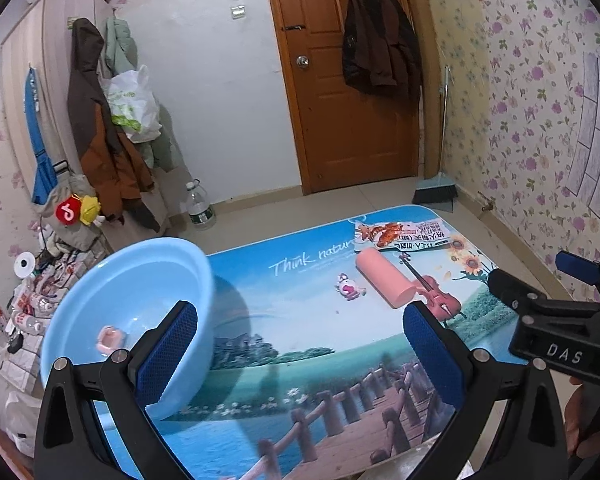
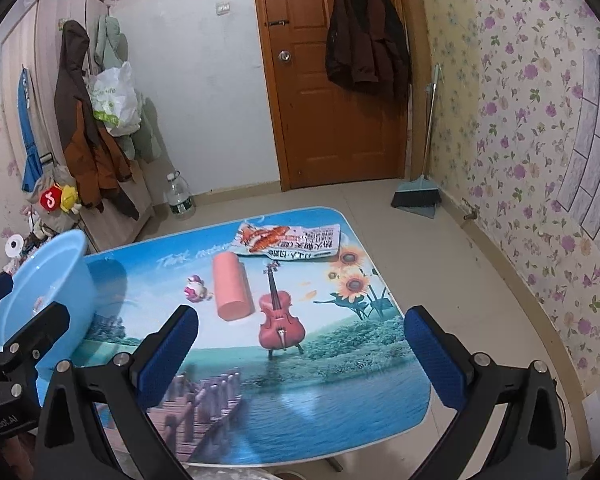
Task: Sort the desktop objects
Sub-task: 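Withdraw both grippers from the basin back over the table, then grasp the pink cylinder with the right gripper while the left gripper grasps the Hello Kitty figure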
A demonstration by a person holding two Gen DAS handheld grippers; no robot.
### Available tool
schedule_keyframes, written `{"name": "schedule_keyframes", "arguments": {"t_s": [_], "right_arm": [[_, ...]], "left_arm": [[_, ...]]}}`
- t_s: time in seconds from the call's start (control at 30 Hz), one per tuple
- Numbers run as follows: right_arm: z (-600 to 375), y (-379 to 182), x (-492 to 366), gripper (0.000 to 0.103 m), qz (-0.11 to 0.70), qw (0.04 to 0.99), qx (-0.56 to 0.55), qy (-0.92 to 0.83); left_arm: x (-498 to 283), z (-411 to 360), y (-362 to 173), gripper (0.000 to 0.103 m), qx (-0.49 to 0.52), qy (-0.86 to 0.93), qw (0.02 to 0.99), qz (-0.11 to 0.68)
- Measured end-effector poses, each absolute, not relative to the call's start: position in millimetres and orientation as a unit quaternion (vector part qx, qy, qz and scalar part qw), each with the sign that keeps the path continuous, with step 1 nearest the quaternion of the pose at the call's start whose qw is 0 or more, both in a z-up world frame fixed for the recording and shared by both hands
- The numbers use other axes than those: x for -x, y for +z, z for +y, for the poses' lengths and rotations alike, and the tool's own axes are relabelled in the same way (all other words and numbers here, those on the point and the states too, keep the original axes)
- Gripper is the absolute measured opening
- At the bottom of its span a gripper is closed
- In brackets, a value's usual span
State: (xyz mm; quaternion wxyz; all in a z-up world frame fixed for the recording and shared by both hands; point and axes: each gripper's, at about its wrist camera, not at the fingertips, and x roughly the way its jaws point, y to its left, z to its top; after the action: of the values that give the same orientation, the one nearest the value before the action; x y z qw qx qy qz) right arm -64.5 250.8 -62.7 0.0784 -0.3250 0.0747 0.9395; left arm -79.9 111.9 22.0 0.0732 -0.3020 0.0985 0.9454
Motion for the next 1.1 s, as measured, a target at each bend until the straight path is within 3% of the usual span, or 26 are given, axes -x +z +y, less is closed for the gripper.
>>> {"name": "schedule_keyframes", "arguments": {"t_s": [0.37,1.1], "right_arm": [[242,-96,105,0.103,0.023,0.050,0.355,0.933],[205,-156,201,0.088,-0.045,0.001,0.421,0.906]], "left_arm": [[113,122,-6,0.103,0.324,0.938,0.085,0.092],[179,102,-30,0.103,0.339,0.935,0.097,0.046]]}}
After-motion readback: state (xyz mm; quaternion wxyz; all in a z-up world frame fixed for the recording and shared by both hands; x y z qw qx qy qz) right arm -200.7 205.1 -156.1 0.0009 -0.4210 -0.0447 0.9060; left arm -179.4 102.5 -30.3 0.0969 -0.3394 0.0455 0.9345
